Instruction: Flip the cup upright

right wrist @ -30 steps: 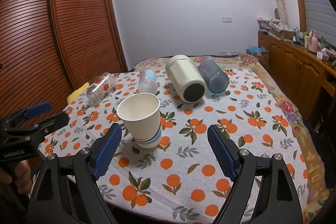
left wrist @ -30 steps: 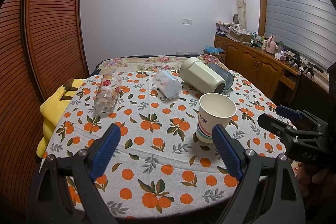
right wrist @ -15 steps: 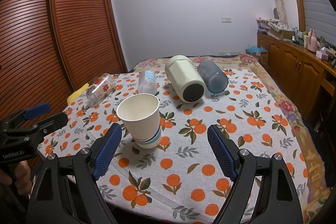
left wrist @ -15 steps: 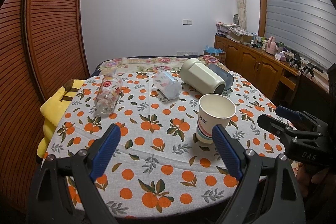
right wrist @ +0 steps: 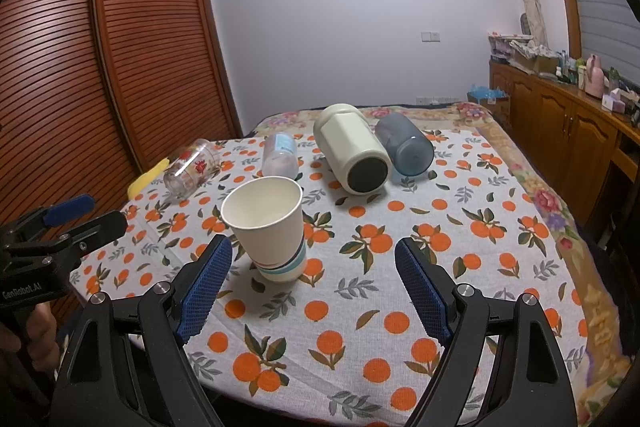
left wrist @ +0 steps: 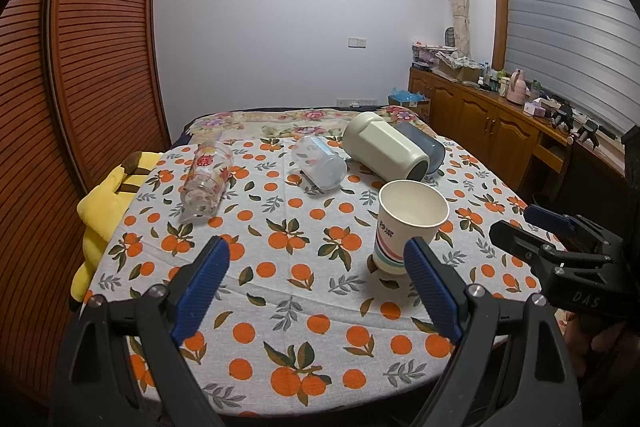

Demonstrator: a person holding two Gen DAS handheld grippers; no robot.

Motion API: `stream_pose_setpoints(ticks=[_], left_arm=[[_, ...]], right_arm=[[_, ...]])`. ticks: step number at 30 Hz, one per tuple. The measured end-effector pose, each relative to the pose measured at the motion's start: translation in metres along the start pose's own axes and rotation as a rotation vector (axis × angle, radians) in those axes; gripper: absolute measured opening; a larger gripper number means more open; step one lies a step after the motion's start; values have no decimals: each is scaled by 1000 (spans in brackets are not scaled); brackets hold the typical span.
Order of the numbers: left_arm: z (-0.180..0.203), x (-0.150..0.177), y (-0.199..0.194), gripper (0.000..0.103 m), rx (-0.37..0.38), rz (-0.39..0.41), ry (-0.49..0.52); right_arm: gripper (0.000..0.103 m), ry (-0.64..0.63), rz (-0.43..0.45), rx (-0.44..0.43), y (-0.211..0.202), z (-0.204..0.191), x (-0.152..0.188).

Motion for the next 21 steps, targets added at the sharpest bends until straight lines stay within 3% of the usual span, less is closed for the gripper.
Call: stream_pose_setpoints(ticks=[21], left_arm=[[2, -3, -3, 89, 3, 4, 2]], right_arm=[[86, 0, 3, 2, 0, 1, 0]])
Point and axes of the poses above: each gripper's, at about its wrist camera, not at the fingertips, and y roughly the way its jaws point, z to its right, x to its underside, the point moved 9 cm from there along y, roughly the way its jaws point, and after that the axes turned 6 degrees about -z, right-handed, at the moved point
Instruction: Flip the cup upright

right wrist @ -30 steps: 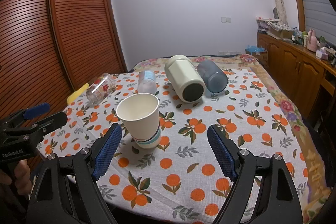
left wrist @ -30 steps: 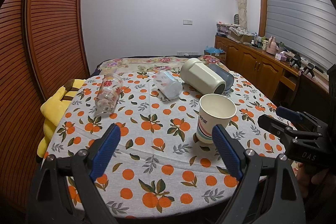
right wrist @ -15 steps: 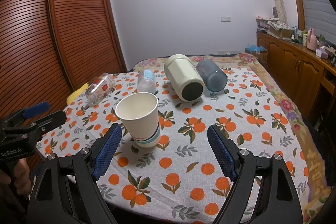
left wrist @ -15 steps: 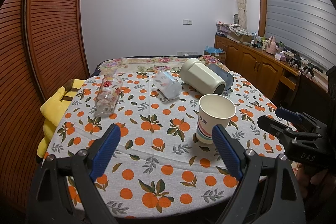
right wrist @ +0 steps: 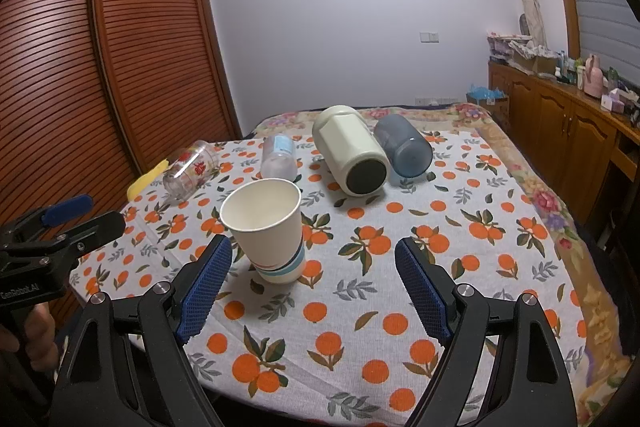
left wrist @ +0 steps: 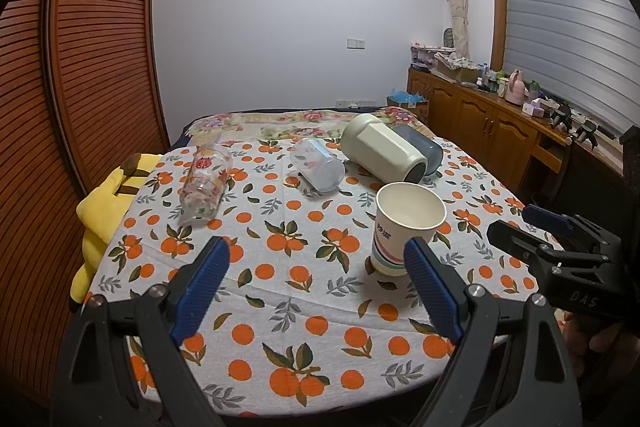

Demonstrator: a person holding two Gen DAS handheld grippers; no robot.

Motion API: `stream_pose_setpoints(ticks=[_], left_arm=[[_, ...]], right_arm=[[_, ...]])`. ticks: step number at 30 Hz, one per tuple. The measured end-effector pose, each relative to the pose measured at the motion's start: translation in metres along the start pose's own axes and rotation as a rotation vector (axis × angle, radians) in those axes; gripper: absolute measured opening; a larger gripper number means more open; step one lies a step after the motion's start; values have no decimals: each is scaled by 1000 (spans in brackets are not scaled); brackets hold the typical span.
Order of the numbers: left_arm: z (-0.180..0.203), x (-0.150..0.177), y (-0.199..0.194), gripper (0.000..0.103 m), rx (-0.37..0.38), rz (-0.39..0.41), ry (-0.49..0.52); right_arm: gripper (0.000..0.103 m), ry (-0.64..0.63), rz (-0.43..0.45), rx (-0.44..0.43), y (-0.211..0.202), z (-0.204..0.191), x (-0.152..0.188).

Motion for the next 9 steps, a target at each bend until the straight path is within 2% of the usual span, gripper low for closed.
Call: stream_pose_setpoints(ticks=[9], left_arm=[[0, 0, 0, 89, 0, 1, 0]], right_arm=[[86, 1, 0, 0, 0, 0, 0]])
Point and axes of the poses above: each gripper's, at about its wrist camera, not at the fingertips, and y roughly the way its jaws point, z to its right, x to its underside, the point moved 9 cm from there along y, roughly the way its jaws point, and after that the axes turned 6 degrees about -z, right-handed, at the moved point
